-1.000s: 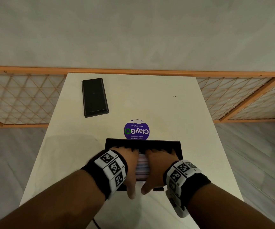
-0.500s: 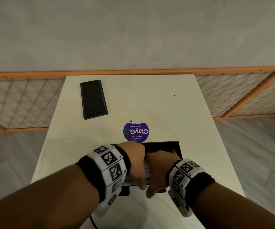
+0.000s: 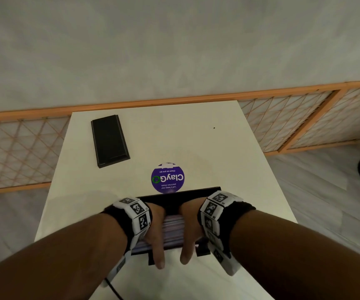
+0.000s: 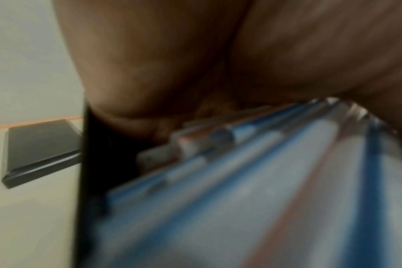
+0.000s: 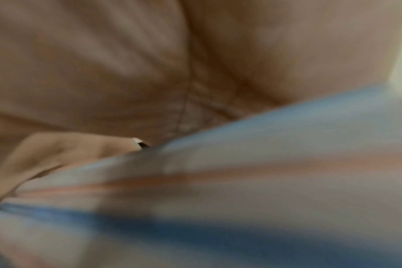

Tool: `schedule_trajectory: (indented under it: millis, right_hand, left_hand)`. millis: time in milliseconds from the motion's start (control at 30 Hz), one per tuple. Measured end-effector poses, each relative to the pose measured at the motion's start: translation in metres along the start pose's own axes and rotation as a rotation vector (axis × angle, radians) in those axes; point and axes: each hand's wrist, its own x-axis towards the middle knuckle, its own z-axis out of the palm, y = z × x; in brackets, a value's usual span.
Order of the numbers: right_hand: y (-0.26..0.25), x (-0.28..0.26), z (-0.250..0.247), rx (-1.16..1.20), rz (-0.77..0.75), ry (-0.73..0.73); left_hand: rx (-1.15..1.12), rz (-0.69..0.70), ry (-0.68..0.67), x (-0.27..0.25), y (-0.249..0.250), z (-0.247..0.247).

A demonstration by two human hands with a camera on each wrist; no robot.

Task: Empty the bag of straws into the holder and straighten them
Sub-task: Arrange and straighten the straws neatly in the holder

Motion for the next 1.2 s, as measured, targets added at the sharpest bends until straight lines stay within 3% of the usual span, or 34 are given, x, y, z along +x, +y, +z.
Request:
schedule_trajectory:
  millis: [233,367,533,967,1100,1200]
  right_hand:
    - [-0.004,-0.006,-0.017,-0.03,-0.015,-0.073]
    - [-0.004,0.002,-0.012,-0.076,0.042,-0.097]
    - [0.002,-0.016,-0.024,0.099,0.069,-0.298]
    - [-0.001,-0.01,-0.022,0.134,0.113,-0.351]
    - [-0.001,-0.019,-0.024,0.147,0.065,-0.328]
    - [0.001,-0.019,-0.019,0.116,0.047,-0.228]
  left_hand:
    - [-0.093,0.121,0.09,-0.016,-0.002,-0.006]
    - [-0.068,0.073,-0.023,-0.014,-0.003,-0.006]
    - [-0.101,0.075,-0.058,-0.01,-0.003,-0.006]
    - [-0.054,-0.013,-0.169,-0.008,0.002,-0.013]
    - [-0.078,0.011,-0.166,-0.005,0.0,-0.011]
    - [-0.095,0.035,-0.12,-0.008,-0.004,-0.009]
